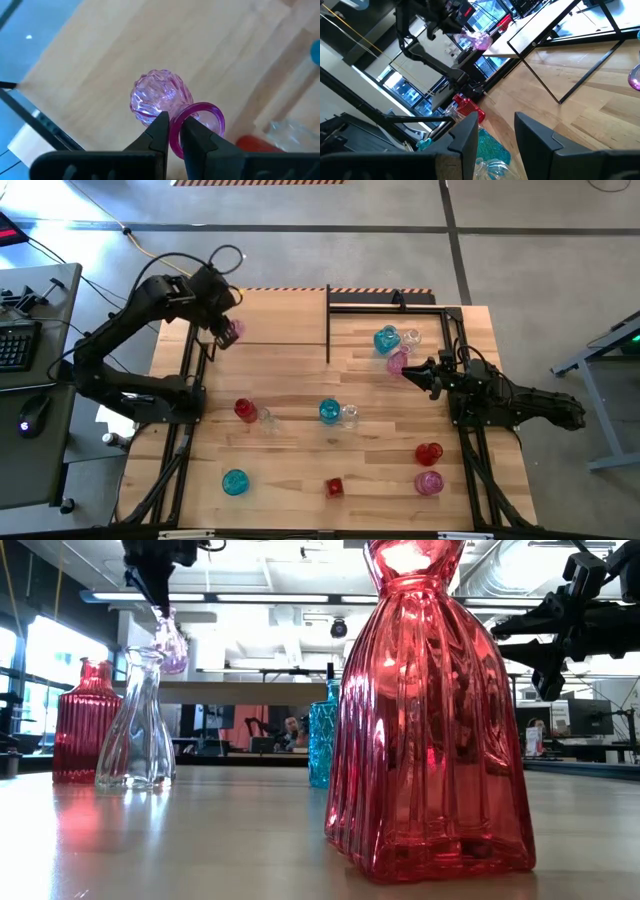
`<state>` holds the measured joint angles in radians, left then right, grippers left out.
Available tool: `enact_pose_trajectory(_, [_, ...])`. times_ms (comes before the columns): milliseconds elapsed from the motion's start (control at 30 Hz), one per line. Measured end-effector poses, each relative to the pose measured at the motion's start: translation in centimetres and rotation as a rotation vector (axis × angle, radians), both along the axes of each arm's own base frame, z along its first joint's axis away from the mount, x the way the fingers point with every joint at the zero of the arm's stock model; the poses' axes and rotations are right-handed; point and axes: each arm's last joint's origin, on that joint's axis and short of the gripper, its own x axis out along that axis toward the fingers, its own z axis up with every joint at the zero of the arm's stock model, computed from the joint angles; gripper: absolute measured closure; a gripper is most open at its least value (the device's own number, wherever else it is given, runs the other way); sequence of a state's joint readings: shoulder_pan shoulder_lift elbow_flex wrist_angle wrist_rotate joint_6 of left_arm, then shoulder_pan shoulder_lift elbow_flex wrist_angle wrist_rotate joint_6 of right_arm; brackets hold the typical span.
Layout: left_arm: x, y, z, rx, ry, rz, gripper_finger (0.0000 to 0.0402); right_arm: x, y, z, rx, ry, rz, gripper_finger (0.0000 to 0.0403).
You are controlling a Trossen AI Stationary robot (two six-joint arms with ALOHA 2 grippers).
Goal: Sort vases onto shelf
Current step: Put the middle left purple vase on the shelf
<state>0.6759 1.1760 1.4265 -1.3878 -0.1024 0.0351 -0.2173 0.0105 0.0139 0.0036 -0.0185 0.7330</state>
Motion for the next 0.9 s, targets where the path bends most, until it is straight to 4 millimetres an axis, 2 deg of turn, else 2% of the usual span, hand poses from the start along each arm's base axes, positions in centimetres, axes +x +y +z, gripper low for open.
enact_pose_trajectory(300, [-0.8, 2.8, -0.3, 0.015, -0.014, 0.108, 0.0378, 0.0, 0.0, 0.0, 0.000, 0.000, 0.000, 0.0286])
enact_pose_trajectory(900, [-2.4, 6.3, -0.4, 0.059, -0.084, 0.295, 0.0378, 0.0, 0.0, 0.0, 0.000, 0.000, 0.000, 0.0286])
